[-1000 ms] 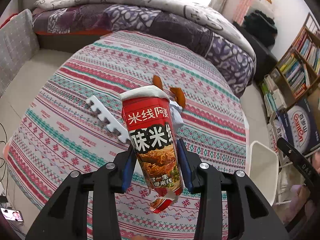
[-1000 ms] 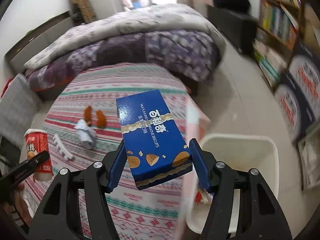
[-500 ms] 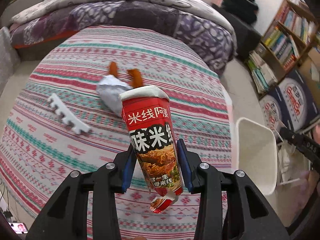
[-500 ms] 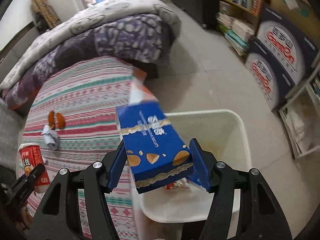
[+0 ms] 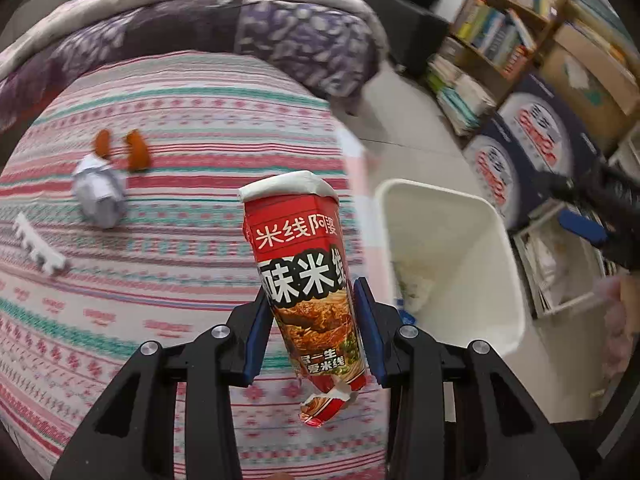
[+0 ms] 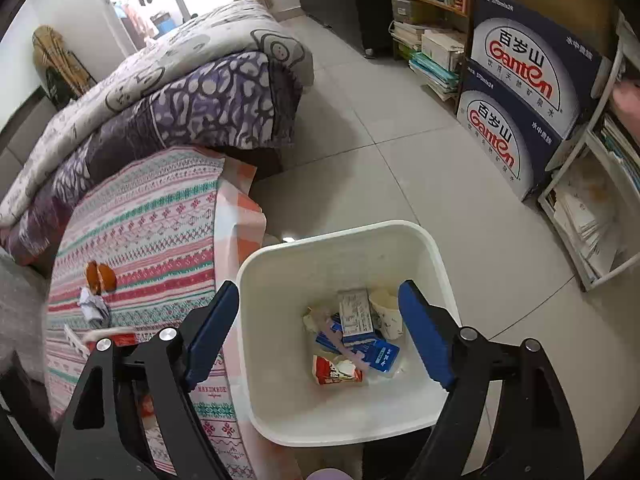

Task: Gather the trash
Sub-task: 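Carry the blue box over the white bin and open the right tool, then drop the red noodle cup into the bin with the left tool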

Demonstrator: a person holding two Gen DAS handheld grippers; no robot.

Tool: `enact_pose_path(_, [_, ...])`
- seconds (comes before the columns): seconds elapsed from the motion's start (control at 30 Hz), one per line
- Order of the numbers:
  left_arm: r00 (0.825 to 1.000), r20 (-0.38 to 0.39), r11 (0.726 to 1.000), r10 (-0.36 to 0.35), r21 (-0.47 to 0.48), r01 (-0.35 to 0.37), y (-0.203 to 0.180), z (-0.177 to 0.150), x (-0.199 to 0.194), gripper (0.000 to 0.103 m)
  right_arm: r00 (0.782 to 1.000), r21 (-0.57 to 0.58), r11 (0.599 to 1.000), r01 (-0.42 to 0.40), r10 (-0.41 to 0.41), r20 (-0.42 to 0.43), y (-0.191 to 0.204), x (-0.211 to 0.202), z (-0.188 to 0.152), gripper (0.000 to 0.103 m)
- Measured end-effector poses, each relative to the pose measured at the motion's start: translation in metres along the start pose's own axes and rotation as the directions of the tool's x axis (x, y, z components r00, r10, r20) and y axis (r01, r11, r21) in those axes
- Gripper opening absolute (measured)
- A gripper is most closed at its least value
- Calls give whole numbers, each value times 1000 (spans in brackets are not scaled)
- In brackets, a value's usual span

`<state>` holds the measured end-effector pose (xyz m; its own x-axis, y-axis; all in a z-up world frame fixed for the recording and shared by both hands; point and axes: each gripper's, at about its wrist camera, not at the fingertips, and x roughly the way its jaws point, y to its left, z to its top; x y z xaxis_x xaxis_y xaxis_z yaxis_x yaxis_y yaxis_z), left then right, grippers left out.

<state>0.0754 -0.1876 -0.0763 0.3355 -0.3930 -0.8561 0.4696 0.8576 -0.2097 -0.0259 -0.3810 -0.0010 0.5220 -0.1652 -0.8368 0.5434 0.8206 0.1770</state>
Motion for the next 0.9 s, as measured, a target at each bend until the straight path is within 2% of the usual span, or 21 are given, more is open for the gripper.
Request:
enact_pose_path(0.17, [996,-11,994,-87,63,88,-32,-1,8,41,1000,48,999,-18,17,8,-12,-3,2,87])
enact_pose_path(0.27, [983,-33,979,-182,87,185,-49,-2,12,41,999,85,996,-31,31,8,-21,-4,4,87])
enact_pose_path(0.5, [950,-57,948,-308,70,312,-70,1,21,43,999,119,993,-28,24,34,-32,-8,5,89])
enact_pose_path(0.53, [946,-58,945,-318,64,321,-72,2,22,44,999,124,992,-27,23,38,-33,-9,5,89])
enact_pose_path(0.6, [943,-58,942,-328,52,331,-76,2,25,60,999,140,990,-25,19,47,-36,-10,6,90])
enact_pose_path(0.63, [945,-57,944,-322,49,325,-77,2,27,71,999,153,988,-27,20,50,-37,-11,6,91])
enact_pose_path(0.67, [948,-54,948,-312,49,315,-76,2,28,75,998,163,986,-30,22,51,-38,-11,6,91])
enact_pose_path(0.8, [947,-63,948,-316,22,318,-63,4,26,78,998,175,984,-43,35,49,-30,-9,7,92])
enact_pose_path(0.9, [961,-34,962,-274,3,274,-42,12,16,79,998,155,987,-50,43,47,-16,-7,5,93])
